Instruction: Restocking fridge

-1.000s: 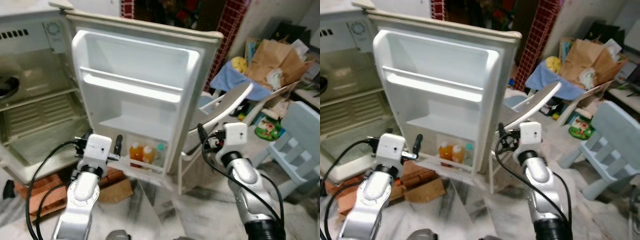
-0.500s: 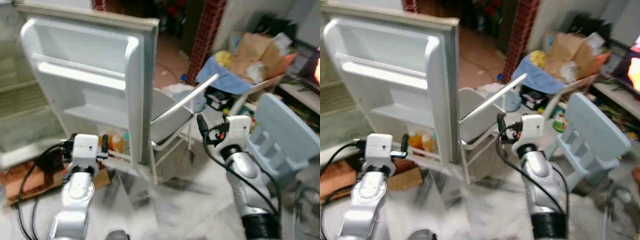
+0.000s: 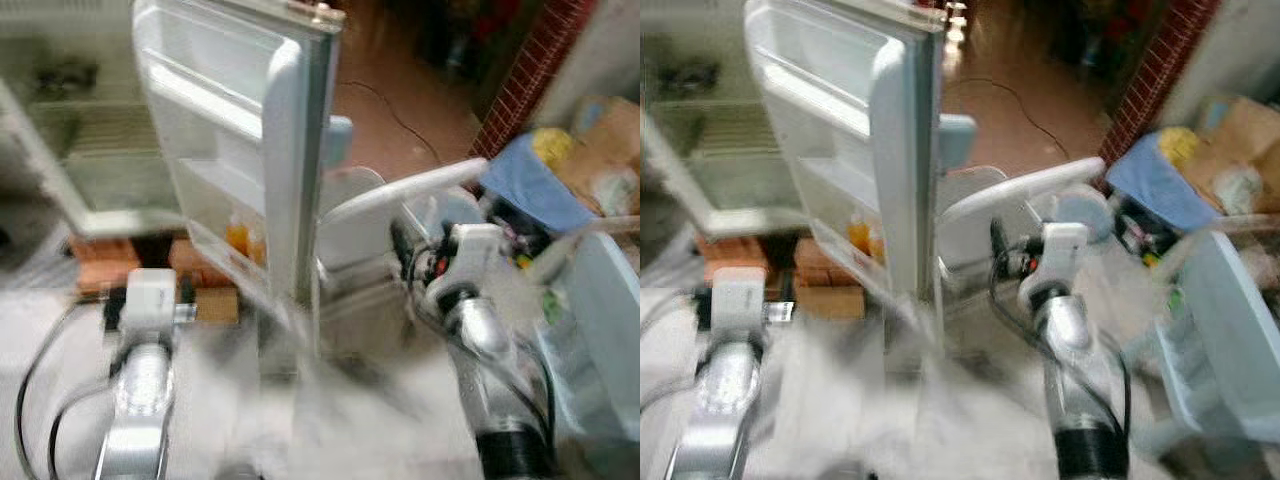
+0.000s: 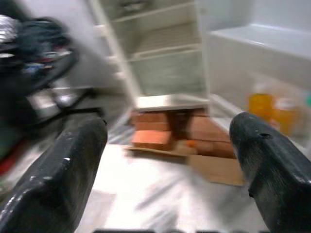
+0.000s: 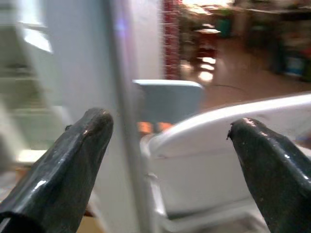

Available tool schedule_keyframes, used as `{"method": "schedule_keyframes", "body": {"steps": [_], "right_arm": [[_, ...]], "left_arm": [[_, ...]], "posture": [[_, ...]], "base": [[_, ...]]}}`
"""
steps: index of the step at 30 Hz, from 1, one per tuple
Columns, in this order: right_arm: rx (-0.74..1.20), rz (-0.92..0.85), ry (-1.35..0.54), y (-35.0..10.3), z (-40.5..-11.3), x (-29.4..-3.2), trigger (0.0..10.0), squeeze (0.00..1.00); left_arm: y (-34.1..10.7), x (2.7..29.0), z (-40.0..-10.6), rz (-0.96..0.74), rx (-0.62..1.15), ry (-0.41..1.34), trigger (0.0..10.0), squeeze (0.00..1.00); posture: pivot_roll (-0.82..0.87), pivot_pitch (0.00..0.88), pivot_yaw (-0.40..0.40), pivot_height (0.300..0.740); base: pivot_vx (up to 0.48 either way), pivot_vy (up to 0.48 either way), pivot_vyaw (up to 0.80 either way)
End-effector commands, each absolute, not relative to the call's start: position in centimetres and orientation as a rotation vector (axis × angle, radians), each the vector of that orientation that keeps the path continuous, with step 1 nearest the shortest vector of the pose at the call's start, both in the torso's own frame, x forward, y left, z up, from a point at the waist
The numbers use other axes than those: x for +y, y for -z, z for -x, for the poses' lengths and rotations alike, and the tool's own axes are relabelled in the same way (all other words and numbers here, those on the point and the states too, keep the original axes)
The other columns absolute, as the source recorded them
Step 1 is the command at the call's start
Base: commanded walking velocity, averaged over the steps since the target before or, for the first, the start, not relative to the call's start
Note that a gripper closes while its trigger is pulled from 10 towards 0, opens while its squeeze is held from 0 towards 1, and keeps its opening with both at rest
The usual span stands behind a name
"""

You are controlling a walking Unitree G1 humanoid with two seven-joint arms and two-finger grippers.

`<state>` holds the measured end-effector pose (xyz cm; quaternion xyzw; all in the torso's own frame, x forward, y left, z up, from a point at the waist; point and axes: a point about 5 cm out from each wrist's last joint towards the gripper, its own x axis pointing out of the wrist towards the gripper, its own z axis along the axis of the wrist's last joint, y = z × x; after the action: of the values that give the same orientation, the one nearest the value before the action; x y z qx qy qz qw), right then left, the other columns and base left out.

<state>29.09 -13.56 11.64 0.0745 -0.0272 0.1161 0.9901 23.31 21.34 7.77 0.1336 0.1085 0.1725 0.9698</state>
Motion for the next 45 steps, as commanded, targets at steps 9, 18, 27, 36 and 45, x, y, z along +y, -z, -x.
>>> {"method": "schedule_keyframes", "body": {"steps": [9,18,27,36,45], "right_arm": [[-0.056,-0.180,-0.204,-11.5,-28.4,-14.7,10.0,0.00],[-0.091,-0.167,-0.255,-12.1,-28.4,-14.2,10.0,0.00],[-0.114,-0.167,-0.295,-12.8,-28.7,-13.9,10.0,0.00],[-0.112,-0.159,-0.287,-12.8,-28.9,-13.8,10.0,0.87],[-0.129,-0.142,-0.286,-13.5,-30.3,-13.5,10.0,0.00]], "left_arm": [[-8.1,20.6,-23.0,-0.227,0.184,-0.319,10.0,0.00],[-8.2,20.3,-23.2,-0.216,0.175,-0.308,10.0,0.00],[-8.2,20.2,-23.2,-0.145,0.174,-0.313,10.0,0.00],[-7.9,20.3,-22.8,-0.141,0.194,-0.322,10.0,0.00],[-6.5,20.8,-22.2,-0.037,0.313,-0.383,10.0,0.00]], "posture": [[0.14,0.000,-0.051,0.740],[0.14,0.000,-0.047,0.740],[0.15,0.000,-0.055,0.740],[0.15,0.000,-0.060,0.740],[0.18,0.000,-0.064,0.740]], "base": [[0.099,0.000,0.00],[0.375,0.000,0.07],[0.480,0.000,0.76],[0.427,0.000,0.34],[0.035,0.000,0.00]]}}
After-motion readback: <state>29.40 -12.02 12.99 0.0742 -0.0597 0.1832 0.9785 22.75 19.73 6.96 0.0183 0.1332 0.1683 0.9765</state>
